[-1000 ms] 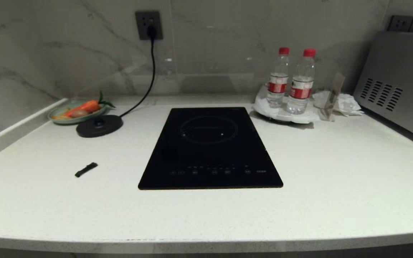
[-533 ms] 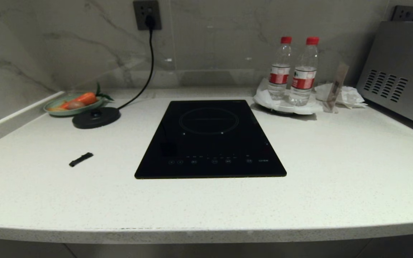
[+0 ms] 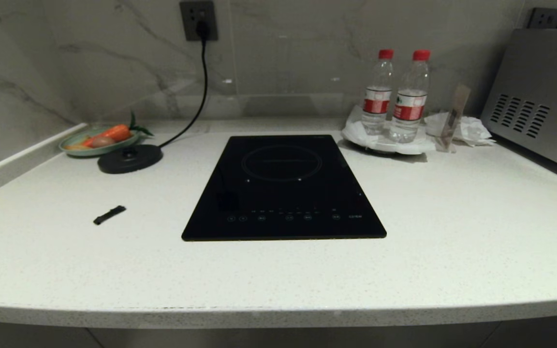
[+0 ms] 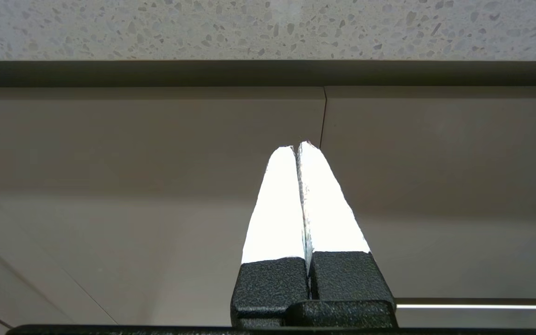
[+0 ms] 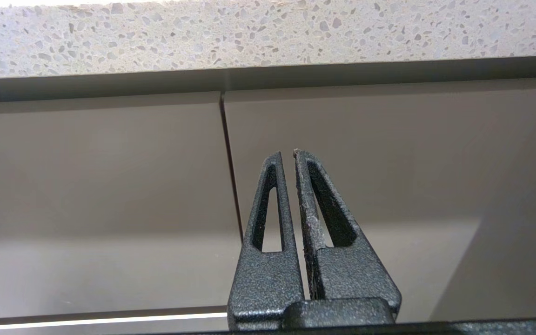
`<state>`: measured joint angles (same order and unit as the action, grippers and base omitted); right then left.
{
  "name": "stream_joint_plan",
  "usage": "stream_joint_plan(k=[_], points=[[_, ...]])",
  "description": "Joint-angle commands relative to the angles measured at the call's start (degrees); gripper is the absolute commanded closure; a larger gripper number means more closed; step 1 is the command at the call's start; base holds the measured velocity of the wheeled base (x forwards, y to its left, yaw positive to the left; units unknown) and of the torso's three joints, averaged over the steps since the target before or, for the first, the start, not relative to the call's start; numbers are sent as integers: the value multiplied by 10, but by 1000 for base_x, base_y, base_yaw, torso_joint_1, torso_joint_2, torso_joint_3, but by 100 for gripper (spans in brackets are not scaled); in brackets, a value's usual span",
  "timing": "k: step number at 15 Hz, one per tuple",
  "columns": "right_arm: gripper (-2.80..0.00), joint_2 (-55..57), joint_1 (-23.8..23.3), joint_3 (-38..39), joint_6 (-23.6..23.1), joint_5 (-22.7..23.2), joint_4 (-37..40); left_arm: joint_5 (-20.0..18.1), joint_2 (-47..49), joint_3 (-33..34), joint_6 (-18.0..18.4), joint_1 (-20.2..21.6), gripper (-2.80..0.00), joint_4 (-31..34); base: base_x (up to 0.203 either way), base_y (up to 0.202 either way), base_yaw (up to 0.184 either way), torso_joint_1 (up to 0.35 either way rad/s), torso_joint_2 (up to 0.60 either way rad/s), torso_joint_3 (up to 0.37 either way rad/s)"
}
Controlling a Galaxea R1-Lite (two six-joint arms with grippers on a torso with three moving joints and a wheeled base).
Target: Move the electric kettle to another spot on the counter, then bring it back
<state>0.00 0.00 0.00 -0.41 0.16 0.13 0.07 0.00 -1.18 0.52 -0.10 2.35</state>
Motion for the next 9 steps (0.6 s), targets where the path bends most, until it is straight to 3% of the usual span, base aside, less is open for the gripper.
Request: stream_joint_plan(k=[1, 9], points=[[0, 0, 0, 0, 0, 0, 0, 0, 0, 0, 0, 0, 0, 0, 0, 0, 0, 0, 0, 0], [0, 0, 0, 0, 2, 0, 0, 0, 0, 0, 1, 0, 0, 0, 0, 0, 0, 0, 0, 0]])
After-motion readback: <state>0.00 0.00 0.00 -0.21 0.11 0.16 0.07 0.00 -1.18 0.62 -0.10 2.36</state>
